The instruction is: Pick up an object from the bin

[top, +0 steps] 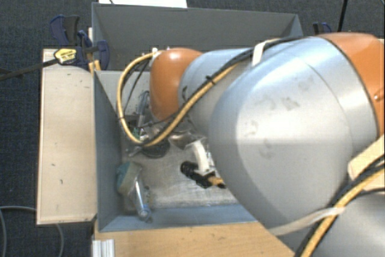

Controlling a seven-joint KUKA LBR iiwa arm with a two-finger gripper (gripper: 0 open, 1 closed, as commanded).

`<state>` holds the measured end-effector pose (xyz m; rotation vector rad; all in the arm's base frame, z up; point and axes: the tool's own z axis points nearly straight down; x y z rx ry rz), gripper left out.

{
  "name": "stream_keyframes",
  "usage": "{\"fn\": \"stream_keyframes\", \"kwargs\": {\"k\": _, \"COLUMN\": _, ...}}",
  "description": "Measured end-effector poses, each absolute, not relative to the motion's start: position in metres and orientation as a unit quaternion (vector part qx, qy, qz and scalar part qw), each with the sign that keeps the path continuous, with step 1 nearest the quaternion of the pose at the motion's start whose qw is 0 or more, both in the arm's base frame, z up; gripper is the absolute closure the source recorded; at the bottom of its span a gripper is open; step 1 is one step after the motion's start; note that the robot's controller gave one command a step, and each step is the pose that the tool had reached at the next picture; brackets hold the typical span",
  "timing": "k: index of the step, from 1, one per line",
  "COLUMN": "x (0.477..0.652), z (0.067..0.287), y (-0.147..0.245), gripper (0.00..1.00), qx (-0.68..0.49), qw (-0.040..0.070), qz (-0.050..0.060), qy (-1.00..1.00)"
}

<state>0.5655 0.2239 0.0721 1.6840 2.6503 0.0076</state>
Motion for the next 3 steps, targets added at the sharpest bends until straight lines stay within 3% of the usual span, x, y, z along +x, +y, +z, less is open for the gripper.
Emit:
{"fn": "stream_keyframes", "kwargs": {"k": 1, "x": 0.566, "z": 0.073, "y": 0.224, "gripper": 0.0, "qx": 0.534, "qw": 0.001, "qz": 0.001, "qy": 0.846}}
{"fn": "stream_keyframes", "kwargs": {"k": 2, "x": 0.567, "z": 0.075, "y": 0.224, "gripper": 1.0, "qx": 0.533, "qw": 0.001, "qz": 0.002, "qy": 0.846}}
{"fn": "stream_keyframes", "kwargs": {"k": 3, "x": 0.568, "z": 0.134, "y": 0.224, "gripper": 1.0, "qx": 0.53, "qw": 0.001, "qz": 0.002, "qy": 0.848}}
